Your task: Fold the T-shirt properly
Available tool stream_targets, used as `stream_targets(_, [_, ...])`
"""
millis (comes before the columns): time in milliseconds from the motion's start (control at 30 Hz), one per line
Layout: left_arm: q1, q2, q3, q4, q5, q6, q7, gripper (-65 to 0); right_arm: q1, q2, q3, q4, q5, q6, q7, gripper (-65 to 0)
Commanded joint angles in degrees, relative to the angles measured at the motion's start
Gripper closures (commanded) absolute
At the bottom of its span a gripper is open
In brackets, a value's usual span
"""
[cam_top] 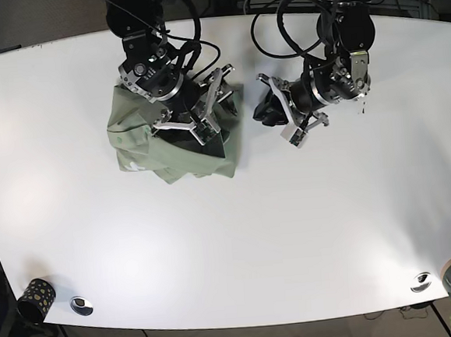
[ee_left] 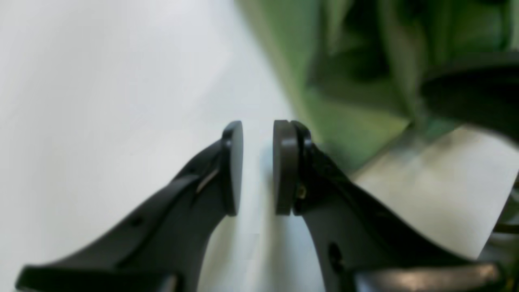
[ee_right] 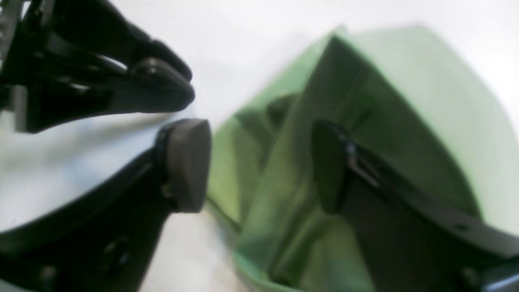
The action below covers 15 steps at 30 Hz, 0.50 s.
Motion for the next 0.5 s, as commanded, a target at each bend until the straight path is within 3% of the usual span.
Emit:
stream_targets(0, [-0.76, 0.05, 0.18, 1.0, -0.92, -0.28, -1.54, -11.3, 0.62, -0.07, 0.19, -1.33, 0.25, -0.85, 1.28, -42.3])
stream_targets(333, [-2.6, 0.05, 4.4, -3.49, -1.01, -0.28, -1.8, -11.3, 1.76, 0.02, 0.28, -10.12, 0.16, -5.77, 9.63, -42.5])
stream_targets(400, [-2.69, 0.05, 4.4, -4.28, -1.01, -0.28, -1.8, -11.3, 2.03, 0.02, 0.28, -10.03, 0.25, -6.65, 10.25, -39.0])
stream_targets(467, [-2.69, 0.05, 4.49, -5.16, -1.01, -0.28, -2.59, -11.3, 1.94, 0.02, 0.28, -9.59, 0.25, -6.83, 10.33, -31.1])
